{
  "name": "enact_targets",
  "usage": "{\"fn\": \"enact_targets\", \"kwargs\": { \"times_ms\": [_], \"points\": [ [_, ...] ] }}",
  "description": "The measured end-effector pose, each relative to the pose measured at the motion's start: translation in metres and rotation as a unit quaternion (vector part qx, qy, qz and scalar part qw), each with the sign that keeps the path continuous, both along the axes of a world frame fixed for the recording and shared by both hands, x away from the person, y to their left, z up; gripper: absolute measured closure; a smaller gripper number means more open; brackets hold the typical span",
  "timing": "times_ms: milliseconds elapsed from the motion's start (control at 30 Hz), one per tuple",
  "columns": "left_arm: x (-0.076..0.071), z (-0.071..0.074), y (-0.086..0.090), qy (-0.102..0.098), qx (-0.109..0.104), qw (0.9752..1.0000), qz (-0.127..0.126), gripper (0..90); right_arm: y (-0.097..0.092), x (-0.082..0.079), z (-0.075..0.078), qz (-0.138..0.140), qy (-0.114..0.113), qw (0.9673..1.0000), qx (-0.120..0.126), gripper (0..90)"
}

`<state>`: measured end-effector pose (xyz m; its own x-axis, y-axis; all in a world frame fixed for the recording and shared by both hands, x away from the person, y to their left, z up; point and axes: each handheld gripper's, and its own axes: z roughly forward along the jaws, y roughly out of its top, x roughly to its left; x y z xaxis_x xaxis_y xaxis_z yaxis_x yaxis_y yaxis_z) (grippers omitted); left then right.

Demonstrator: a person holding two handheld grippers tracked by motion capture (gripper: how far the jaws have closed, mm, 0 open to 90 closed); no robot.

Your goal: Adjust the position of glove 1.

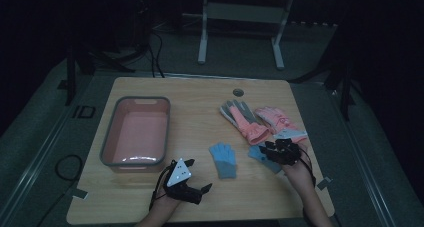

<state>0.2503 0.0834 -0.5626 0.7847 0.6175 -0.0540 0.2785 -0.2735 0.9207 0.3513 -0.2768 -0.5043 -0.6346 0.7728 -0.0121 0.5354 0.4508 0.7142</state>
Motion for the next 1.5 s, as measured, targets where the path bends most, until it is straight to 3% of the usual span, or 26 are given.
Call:
{"fn": "enact_targets", "kwargs": {
  "times_ms": [133, 300, 467, 633, 733, 867, 1000, 1200, 1333, 1400, 1500],
  "points": [
    [0.000, 0.000, 0.000, 0.001, -0.001, 1.0000, 0.000, 0.2, -0.016, 0.003, -0.006, 0.021, 0.011, 0.9997, 0.001, 64.7],
    [0.000, 0.000, 0.000, 0.001, 0.000, 1.0000, 0.001, 0.2, -0.023, 0.003, -0.020, 0.045, 0.024, 0.9987, 0.001, 60.7],
    [0.000, 0.000, 0.000, 0.002, -0.001, 1.0000, 0.001, 0.2, -0.024, 0.006, -0.034, 0.044, 0.026, 0.9987, -0.007, 60.9],
    [0.001, 0.000, 0.001, 0.003, -0.003, 1.0000, 0.002, 0.2, -0.027, 0.007, -0.042, 0.052, 0.027, 0.9983, 0.009, 61.8],
    [0.001, 0.000, 0.001, 0.003, -0.002, 1.0000, 0.002, 0.2, -0.029, 0.006, -0.044, 0.050, 0.021, 0.9984, 0.012, 66.2],
    [0.001, 0.000, 0.000, 0.003, -0.001, 1.0000, 0.002, 0.2, -0.026, 0.003, -0.046, 0.038, 0.015, 0.9991, 0.011, 80.6],
    [0.001, 0.000, 0.000, 0.003, -0.002, 1.0000, 0.002, 0.2, -0.020, -0.004, -0.045, 0.002, 0.017, 0.9998, 0.011, 85.1],
    [0.000, 0.000, 0.000, 0.002, -0.001, 1.0000, 0.002, 0.2, -0.011, -0.016, -0.038, -0.055, 0.017, 0.9983, 0.013, 86.4],
    [0.000, 0.000, 0.000, 0.003, 0.000, 1.0000, 0.001, 0.2, -0.008, -0.034, -0.016, -0.112, 0.014, 0.9929, 0.037, 86.8],
    [0.000, 0.000, 0.000, 0.003, -0.001, 1.0000, 0.001, 0.2, -0.006, -0.041, -0.010, -0.129, 0.011, 0.9910, 0.036, 86.8],
    [0.000, 0.000, 0.000, 0.004, 0.000, 1.0000, 0.002, 0.2, -0.003, -0.052, -0.001, -0.169, 0.003, 0.9848, 0.037, 86.8]
  ]
}}
